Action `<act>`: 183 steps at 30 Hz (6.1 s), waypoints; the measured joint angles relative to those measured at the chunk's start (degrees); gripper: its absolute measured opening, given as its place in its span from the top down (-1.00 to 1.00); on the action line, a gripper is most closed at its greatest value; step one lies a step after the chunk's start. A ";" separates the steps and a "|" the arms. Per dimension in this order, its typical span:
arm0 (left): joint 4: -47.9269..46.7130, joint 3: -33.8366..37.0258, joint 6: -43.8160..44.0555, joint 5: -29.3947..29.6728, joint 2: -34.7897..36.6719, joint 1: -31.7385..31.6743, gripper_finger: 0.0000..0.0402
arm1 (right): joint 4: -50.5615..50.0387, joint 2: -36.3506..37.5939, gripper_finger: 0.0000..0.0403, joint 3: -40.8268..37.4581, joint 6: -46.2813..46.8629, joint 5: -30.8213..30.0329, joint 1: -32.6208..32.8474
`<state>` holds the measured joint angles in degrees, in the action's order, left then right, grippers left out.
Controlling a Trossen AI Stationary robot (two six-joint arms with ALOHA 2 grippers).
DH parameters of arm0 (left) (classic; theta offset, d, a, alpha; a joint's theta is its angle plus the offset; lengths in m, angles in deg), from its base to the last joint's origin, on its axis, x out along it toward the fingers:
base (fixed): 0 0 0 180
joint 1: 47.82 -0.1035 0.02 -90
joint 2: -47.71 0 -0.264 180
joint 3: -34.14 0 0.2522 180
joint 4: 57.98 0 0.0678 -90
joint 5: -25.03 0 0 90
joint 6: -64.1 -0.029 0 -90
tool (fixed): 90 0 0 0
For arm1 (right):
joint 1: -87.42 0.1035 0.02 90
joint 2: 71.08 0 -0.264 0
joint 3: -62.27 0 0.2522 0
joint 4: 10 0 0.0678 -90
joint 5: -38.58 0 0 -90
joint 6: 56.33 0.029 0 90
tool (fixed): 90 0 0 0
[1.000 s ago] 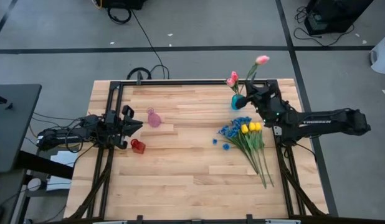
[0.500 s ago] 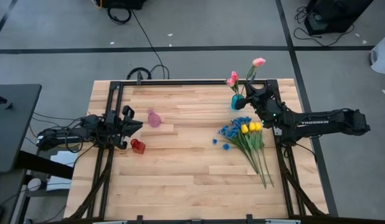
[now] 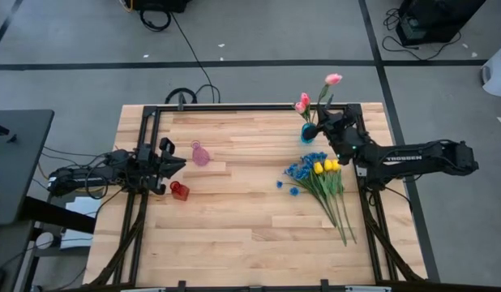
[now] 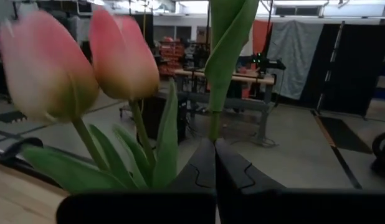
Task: Sort flowers into vase by color
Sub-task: Put the pink flower into the blue vase, then put the left yellow flower into the pink vase
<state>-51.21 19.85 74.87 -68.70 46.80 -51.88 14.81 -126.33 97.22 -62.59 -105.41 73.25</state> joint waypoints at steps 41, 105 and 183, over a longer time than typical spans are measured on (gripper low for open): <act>-1.86 -0.01 0.39 0.02 0.00 -0.01 0.72 | -17.61 -6.84 0.96 0.00 14.80 -4.86 4.04; -1.87 0.01 0.24 0.04 0.00 -0.01 0.72 | -28.43 -6.69 0.26 0.00 24.35 8.28 4.15; -1.06 0.01 -1.98 1.36 0.00 -0.02 0.72 | -98.94 -22.65 0.95 23.17 84.73 57.08 32.63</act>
<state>-52.27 19.86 72.89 -67.33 46.80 -51.90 -84.13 -148.98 120.40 22.14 -48.34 105.88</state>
